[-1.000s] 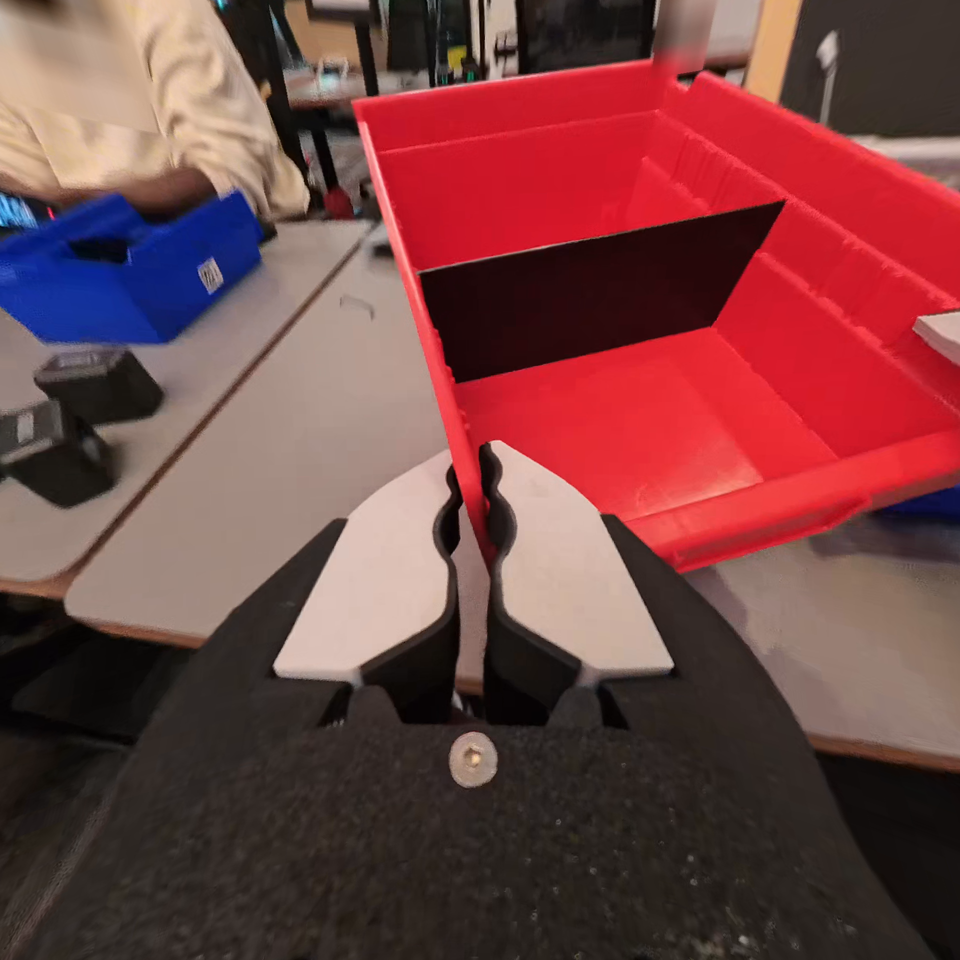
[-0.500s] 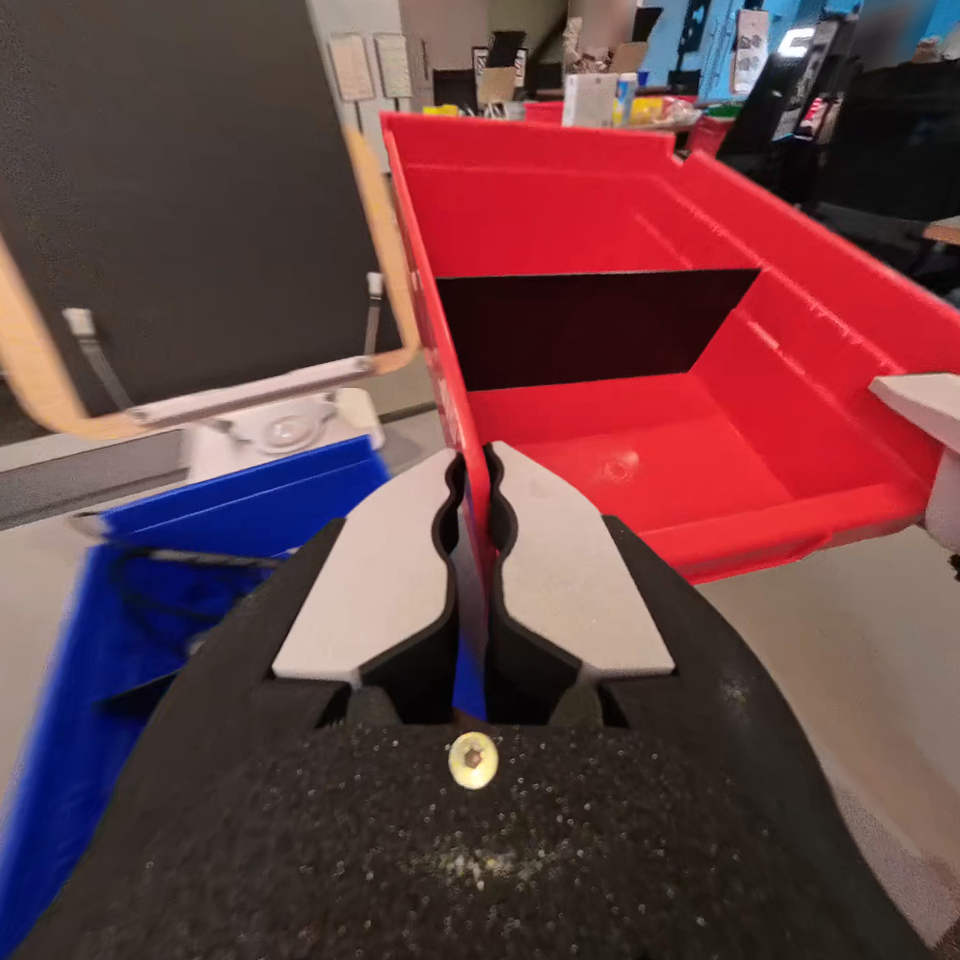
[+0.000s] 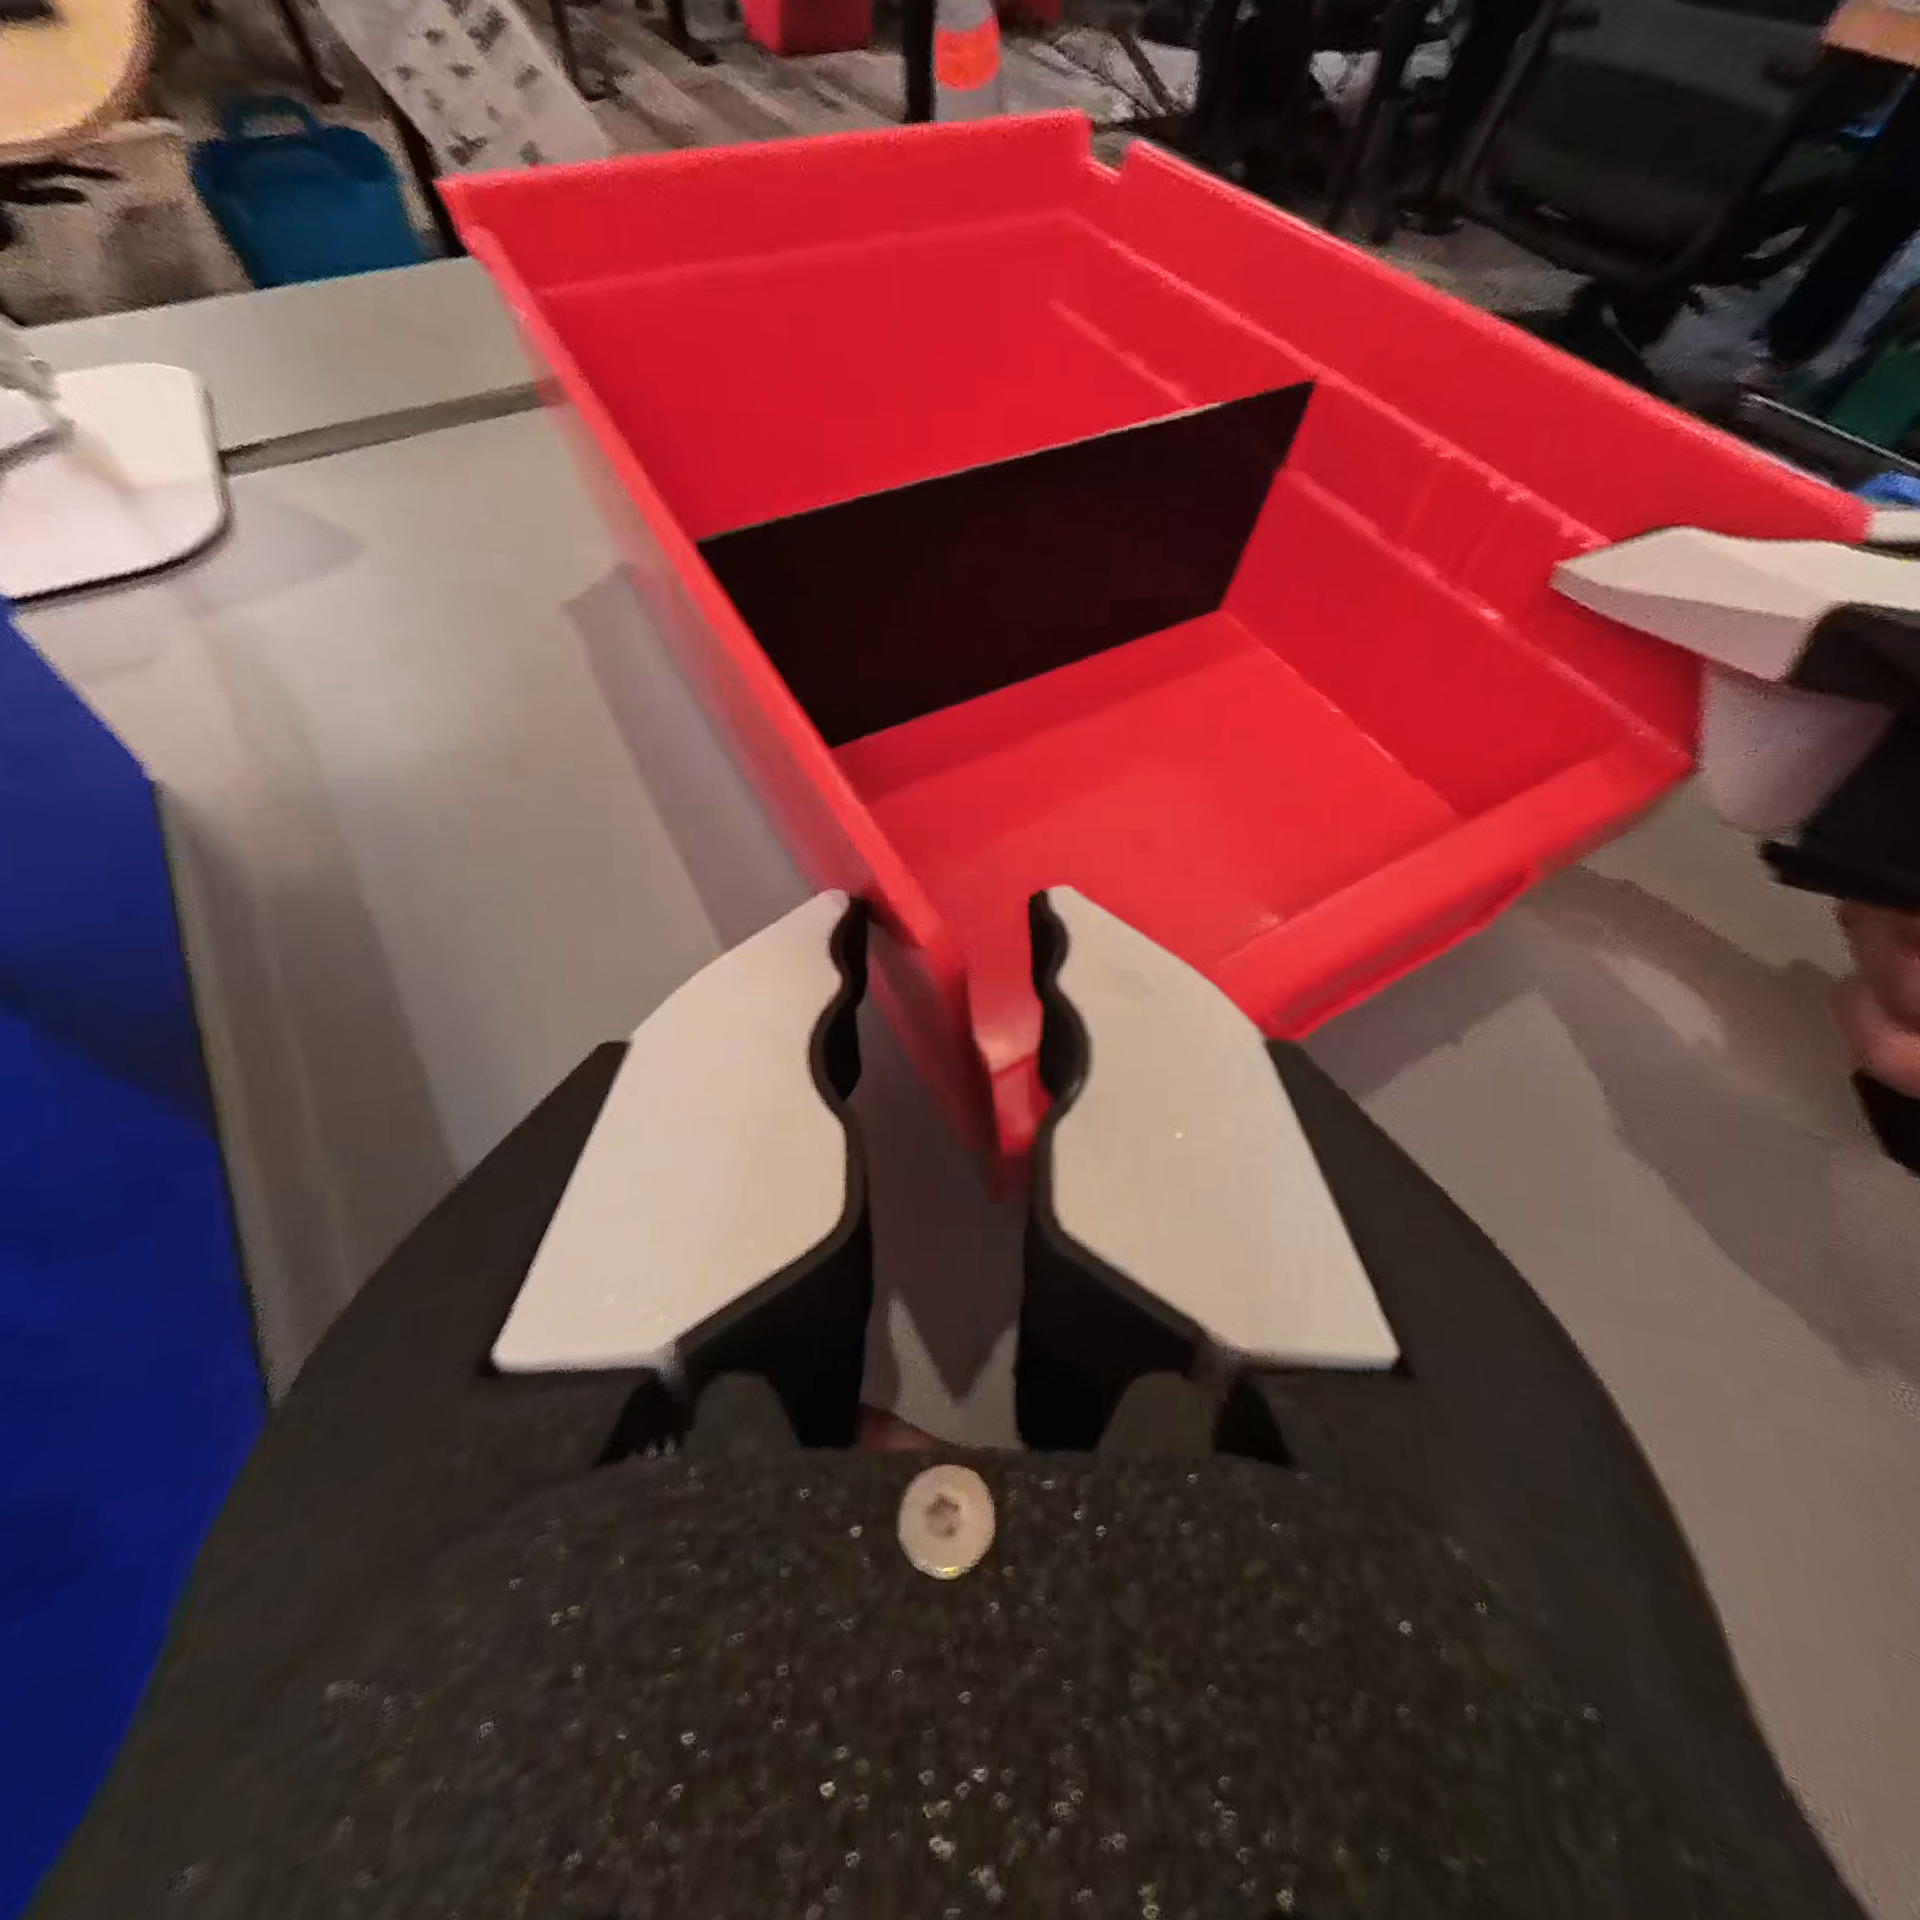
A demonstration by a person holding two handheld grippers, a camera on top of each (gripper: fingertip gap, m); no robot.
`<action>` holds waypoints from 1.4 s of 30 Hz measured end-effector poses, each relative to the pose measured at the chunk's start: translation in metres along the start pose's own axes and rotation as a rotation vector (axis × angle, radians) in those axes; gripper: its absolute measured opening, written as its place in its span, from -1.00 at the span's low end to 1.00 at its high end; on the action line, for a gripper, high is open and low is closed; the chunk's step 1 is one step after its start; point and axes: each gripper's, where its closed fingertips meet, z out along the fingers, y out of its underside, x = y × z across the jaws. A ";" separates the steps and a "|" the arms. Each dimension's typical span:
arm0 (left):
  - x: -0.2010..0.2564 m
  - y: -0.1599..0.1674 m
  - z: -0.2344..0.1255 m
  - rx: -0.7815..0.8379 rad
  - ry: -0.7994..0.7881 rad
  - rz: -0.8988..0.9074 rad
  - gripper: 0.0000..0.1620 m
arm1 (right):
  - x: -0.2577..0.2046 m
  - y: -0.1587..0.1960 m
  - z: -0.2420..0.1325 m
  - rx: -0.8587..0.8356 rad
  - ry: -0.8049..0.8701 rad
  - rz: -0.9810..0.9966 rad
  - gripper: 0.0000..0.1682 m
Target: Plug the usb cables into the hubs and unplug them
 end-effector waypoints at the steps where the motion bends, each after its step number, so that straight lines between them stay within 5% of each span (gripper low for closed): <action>1: 0.005 0.000 -0.003 -0.013 0.041 -0.008 -0.53 | 0.000 0.002 0.000 -0.005 0.001 0.027 -0.94; 5: 0.013 -0.010 -0.070 -0.023 0.293 -0.107 -0.52 | 0.019 -0.013 -0.035 0.048 0.163 0.032 -0.62; 7: -0.017 -0.015 -0.122 -0.009 0.327 -0.171 -0.51 | 0.012 -0.040 -0.067 0.161 0.235 0.015 -0.59; 10: -0.117 -0.017 -0.186 0.121 0.095 -0.128 -0.49 | -0.118 -0.066 -0.084 0.262 -0.215 -0.063 -0.69; 13: -0.228 0.012 -0.223 0.105 -0.268 -0.028 -0.46 | -0.264 -0.028 -0.079 0.044 -0.620 -0.009 -0.46; 17: -0.263 0.067 -0.208 -0.061 -0.257 -0.126 -0.35 | -0.338 0.019 -0.042 -0.065 -0.477 0.034 -0.41; 19: -0.268 0.081 -0.195 -0.071 -0.239 -0.162 -0.51 | -0.345 0.043 -0.029 -0.176 -0.366 -0.008 -0.48; 21: -0.270 0.085 -0.185 -0.061 -0.209 -0.171 -0.84 | -0.341 0.049 -0.023 -0.203 -0.258 0.006 -0.78; 25: -0.290 0.084 -0.188 -0.080 -0.267 -0.166 -0.92 | -0.354 0.042 -0.022 -0.188 -0.182 0.098 -0.90; 34: -0.404 0.100 -0.266 -0.048 -0.438 -0.241 -0.96 | -0.497 0.011 -0.001 -0.089 -0.341 0.033 -0.92; 42: -0.492 0.121 -0.293 -0.078 -0.472 -0.227 -0.96 | -0.585 0.031 0.017 -0.165 -0.409 0.088 -0.88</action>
